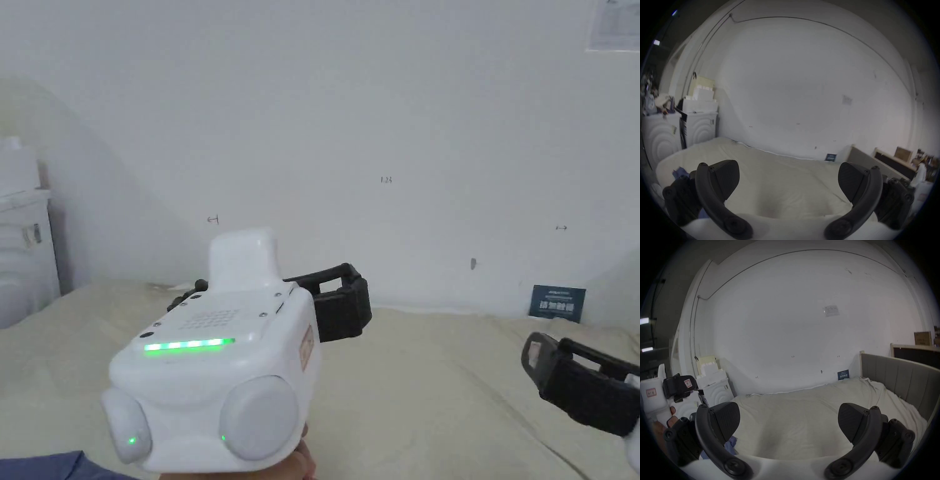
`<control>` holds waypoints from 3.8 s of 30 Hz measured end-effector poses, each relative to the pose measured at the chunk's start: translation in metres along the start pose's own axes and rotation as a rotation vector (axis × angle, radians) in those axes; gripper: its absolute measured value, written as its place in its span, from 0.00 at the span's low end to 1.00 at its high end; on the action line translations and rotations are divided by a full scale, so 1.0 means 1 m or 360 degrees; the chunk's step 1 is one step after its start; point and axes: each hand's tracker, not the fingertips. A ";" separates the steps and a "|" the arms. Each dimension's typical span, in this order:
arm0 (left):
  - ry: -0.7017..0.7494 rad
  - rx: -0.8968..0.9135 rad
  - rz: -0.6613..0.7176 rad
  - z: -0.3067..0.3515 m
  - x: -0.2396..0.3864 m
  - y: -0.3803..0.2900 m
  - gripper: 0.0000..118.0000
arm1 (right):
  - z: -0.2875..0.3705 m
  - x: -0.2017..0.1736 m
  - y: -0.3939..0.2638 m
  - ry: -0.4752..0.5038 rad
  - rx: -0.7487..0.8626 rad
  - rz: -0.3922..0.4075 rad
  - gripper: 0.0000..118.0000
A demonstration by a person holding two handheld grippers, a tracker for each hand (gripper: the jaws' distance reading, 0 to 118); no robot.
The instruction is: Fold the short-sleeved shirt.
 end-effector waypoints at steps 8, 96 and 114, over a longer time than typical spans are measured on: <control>0.0083 0.0028 -0.0091 0.001 -0.004 -0.013 1.00 | 0.003 0.017 -0.011 -0.0056 0.0066 -0.0063 1.00; 0.0066 -0.0020 -0.0407 -0.019 -0.029 -0.099 0.43 | -0.023 0.039 -0.069 -0.0312 0.0112 0.0305 0.27; 0.0083 -0.0115 -0.0335 -0.038 -0.029 -0.108 0.00 | -0.026 0.041 -0.079 -0.0340 0.0079 0.0332 0.04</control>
